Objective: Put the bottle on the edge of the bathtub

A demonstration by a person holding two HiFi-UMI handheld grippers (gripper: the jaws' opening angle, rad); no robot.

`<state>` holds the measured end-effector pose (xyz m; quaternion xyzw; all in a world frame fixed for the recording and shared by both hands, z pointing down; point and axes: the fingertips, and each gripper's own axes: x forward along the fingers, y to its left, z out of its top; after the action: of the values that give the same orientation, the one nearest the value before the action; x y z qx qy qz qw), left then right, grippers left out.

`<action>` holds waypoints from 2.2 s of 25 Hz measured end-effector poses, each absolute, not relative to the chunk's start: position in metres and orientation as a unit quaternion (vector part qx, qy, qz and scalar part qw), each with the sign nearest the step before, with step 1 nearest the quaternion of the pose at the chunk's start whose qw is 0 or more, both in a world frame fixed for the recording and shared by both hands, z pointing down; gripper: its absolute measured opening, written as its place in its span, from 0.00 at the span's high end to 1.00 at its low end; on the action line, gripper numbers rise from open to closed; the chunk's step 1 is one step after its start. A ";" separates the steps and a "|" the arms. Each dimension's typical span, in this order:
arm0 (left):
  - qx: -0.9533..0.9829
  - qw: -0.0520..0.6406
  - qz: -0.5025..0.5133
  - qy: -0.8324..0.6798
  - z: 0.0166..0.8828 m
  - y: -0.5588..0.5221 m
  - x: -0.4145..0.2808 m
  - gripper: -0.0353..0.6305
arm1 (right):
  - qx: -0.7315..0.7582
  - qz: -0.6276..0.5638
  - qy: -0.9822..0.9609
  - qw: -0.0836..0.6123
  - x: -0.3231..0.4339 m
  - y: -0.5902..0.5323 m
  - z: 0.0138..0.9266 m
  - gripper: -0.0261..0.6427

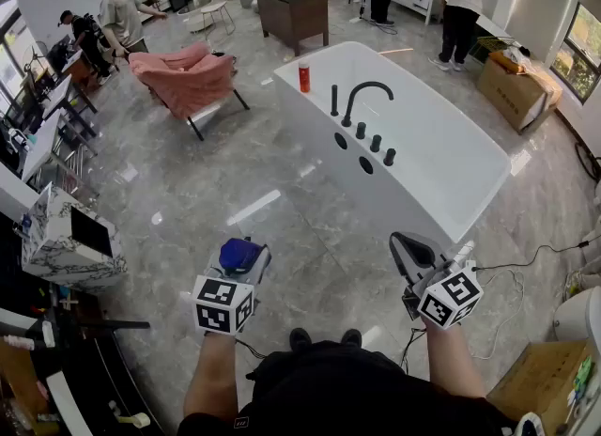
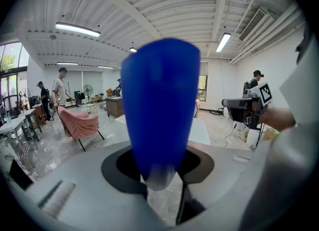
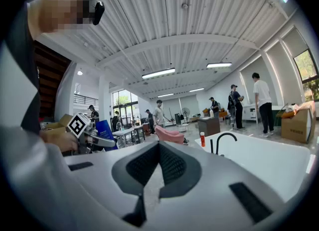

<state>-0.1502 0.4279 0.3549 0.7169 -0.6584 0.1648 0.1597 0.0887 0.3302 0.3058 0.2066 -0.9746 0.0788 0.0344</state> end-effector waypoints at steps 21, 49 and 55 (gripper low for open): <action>0.715 0.174 0.180 -0.653 0.367 0.431 -0.125 0.71 | 0.197 0.133 -0.971 0.018 0.115 0.333 0.320 0.94; 0.741 0.177 0.180 -0.622 0.381 0.370 -0.041 0.71 | 0.218 0.118 -0.966 0.076 0.191 0.303 0.352 0.94; 0.750 0.181 0.177 -0.611 0.388 0.329 -0.060 0.71 | 0.228 0.127 -0.962 0.083 0.171 0.270 0.355 0.94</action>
<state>-0.0596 0.3292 0.3877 0.7504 -0.6106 0.1773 0.1808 0.1705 0.2701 0.3554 0.2278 -0.9618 0.1269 0.0830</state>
